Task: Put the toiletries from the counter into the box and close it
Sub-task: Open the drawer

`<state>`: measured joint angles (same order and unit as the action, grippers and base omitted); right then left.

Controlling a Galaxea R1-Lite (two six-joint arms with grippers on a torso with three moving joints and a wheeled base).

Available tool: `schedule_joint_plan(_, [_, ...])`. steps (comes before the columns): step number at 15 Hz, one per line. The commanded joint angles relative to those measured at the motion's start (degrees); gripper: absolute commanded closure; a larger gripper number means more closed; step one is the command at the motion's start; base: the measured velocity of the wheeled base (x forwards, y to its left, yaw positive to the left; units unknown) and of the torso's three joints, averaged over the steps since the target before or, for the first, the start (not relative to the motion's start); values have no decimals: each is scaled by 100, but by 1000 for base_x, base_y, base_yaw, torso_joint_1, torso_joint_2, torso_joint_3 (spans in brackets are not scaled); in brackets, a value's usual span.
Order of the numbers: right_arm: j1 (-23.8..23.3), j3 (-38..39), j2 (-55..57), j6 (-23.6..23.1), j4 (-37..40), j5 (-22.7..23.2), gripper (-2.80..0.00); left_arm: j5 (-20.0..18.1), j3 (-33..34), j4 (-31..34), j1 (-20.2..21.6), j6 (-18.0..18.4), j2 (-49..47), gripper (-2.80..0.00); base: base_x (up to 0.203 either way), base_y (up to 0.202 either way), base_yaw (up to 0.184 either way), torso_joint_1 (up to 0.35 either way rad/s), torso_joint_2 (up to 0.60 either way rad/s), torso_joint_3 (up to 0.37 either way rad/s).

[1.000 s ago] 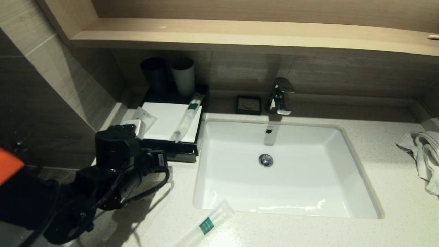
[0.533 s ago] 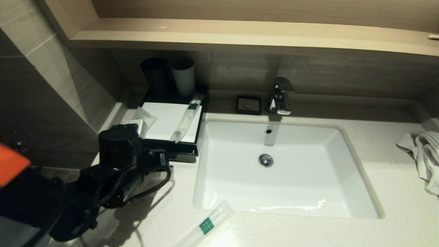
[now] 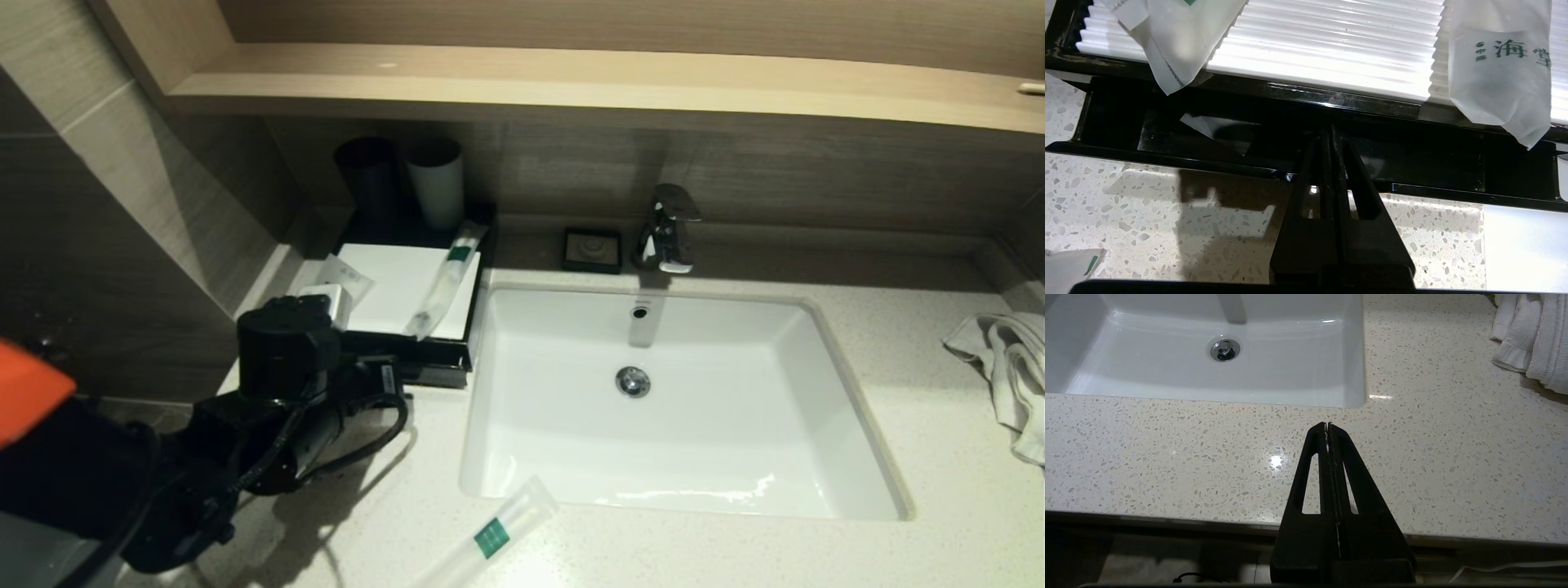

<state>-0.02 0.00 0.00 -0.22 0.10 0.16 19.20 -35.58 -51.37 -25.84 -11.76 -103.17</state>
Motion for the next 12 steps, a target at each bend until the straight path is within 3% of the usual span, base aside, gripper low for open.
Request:
schedule_joint_plan(1, [-1, 0, 0, -4, -1, 2, 0, 5, 46, 2, 0, -2, 29, 0, 0, 0, 0, 0, 0, 0])
schedule_joint_plan(12, [-3, 0, 0, -4, -1, 2, 0, -13, 438, 92, 0, 25, 218, 0, 0, 0, 0, 0, 0, 0])
